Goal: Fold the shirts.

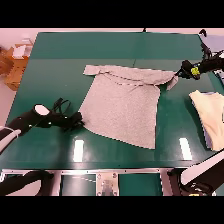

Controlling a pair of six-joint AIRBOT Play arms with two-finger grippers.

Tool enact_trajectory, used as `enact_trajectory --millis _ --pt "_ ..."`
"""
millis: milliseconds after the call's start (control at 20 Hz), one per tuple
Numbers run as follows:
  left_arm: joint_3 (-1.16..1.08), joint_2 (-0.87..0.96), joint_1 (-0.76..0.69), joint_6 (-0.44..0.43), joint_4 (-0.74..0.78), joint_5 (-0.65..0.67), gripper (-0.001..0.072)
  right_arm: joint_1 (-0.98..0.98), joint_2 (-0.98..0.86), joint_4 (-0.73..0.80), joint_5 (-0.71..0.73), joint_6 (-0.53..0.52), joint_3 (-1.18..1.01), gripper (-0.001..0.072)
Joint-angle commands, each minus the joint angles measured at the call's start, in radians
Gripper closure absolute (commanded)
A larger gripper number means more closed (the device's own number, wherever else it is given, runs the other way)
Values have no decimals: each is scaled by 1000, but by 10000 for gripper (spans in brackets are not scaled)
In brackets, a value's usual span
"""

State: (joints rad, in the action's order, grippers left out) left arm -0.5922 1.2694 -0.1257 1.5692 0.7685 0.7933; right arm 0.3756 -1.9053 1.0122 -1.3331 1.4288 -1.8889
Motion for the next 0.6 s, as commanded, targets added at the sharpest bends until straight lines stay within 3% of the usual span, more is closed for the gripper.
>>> enact_trajectory --millis 0,150,250,450,550 --pt "-63 34 76 -63 49 -150 682 0 9 17 -116 2 10 703" --pt "-270 34 239 -64 204 -58 683 0 114 106 -167 32 164 704" --pt "-420 43 340 -110 298 19 683 0 246 150 -148 58 348 704" --pt "-713 221 423 -251 309 187 682 -45 577 114 -98 79 842 702" --pt "-826 337 421 -273 307 235 682 -87 716 41 -78 79 1074 702"
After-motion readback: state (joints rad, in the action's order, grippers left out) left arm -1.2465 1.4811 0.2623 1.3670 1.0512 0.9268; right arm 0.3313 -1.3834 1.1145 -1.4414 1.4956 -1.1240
